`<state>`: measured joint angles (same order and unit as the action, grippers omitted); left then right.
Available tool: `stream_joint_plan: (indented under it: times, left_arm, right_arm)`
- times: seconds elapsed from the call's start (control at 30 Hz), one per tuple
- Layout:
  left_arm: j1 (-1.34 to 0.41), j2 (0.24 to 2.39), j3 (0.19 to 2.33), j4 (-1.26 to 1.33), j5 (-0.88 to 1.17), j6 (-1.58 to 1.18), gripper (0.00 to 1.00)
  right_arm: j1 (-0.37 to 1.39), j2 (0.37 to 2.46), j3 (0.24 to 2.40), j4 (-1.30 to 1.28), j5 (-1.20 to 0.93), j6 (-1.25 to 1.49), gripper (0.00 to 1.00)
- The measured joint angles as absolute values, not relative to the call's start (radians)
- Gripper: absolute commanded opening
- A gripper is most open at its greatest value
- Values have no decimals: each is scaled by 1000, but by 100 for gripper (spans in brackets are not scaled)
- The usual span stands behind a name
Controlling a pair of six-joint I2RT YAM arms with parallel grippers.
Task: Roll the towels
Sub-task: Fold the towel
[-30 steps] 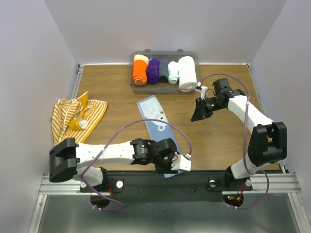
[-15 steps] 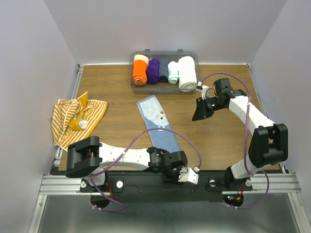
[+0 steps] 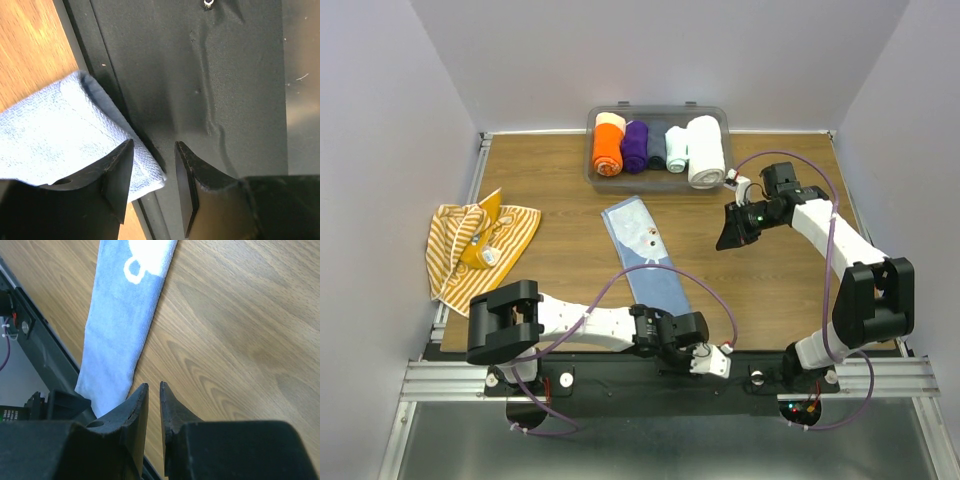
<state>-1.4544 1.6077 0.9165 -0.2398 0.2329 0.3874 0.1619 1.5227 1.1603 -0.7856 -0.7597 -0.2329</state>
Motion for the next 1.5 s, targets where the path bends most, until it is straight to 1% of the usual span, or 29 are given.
stream_joint_plan:
  times: [0.23, 0.47, 0.67, 0.73, 0.77, 0.9, 1.07, 1.1, 1.3, 1.5]
  left_arm:
    - [-1452, 1577, 905, -234, 226, 408, 50]
    - [-1451, 1593, 902, -236, 235, 422, 50]
    - [-1436, 1647, 905, -231, 259, 451, 47]
    - [-1429, 1648, 905, -231, 271, 459, 41]
    - [-1428, 1648, 905, -232, 272, 466, 35]
    - [-1420, 1648, 905, -228, 267, 500, 20]
    - [-1414, 1646, 905, -228, 264, 530, 7]
    - [-1413, 1646, 905, -229, 266, 535, 0]
    - [-1413, 1618, 903, -272, 289, 551, 0]
    - [-1392, 1531, 903, -345, 342, 554, 0]
  right_arm:
    - [162, 1523, 1145, -785, -768, -240, 21]
    - [162, 1523, 1144, -785, -775, -242, 21]
    - [162, 1523, 1144, -785, -775, -248, 21]
    - [162, 1523, 1144, -785, -775, -249, 21]
    - [162, 1523, 1144, -785, -775, -251, 21]
    - [162, 1523, 1144, -785, -774, -256, 21]
    - [162, 1523, 1144, -785, -775, -259, 21]
    - [162, 1524, 1144, -785, -775, -259, 21]
    - [162, 1527, 1144, -785, -775, -259, 21]
    - [162, 1528, 1144, -785, -775, -258, 21]
